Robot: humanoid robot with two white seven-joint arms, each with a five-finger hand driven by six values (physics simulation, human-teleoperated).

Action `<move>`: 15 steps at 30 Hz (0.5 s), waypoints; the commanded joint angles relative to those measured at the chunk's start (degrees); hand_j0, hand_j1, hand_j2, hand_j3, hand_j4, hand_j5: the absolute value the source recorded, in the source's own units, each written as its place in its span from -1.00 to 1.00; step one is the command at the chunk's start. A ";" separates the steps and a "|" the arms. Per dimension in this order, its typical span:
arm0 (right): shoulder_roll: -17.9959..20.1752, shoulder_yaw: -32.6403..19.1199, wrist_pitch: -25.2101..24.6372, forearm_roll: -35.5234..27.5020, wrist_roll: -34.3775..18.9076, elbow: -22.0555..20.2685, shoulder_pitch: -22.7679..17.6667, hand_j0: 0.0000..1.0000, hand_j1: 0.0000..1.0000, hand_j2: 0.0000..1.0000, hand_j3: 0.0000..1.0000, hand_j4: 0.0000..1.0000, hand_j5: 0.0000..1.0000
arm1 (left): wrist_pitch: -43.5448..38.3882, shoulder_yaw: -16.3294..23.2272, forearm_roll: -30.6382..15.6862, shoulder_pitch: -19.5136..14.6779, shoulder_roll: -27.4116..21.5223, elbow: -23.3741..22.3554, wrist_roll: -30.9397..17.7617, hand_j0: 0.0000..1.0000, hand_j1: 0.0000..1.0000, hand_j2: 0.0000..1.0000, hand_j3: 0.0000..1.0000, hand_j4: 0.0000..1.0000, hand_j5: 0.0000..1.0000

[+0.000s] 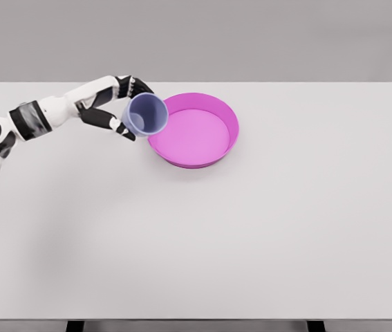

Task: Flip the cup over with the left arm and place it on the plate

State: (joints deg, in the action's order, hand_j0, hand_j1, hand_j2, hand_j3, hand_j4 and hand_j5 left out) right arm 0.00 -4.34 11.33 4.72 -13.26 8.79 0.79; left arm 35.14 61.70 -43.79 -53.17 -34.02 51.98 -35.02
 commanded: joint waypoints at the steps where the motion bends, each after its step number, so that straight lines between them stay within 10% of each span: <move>1: 0.00 -0.05 0.01 0.03 -0.02 0.00 -0.09 1.00 1.00 1.00 1.00 1.00 1.00 | -0.14 0.17 -5.07 0.00 -0.08 3.21 0.02 0.06 0.06 0.06 0.06 0.06 0.06; 15: 0.00 -0.05 0.01 0.03 -0.02 0.00 -0.09 1.00 1.00 1.00 1.00 1.00 1.00 | -0.14 -0.09 -7.89 -0.44 1.14 8.22 0.02 0.06 0.06 0.06 0.06 0.06 0.06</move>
State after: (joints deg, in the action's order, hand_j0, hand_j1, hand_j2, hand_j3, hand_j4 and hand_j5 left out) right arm 0.00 -4.35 11.33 4.72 -13.26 8.79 0.70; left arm 35.09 61.67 -51.11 -53.61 -33.37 60.02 -35.01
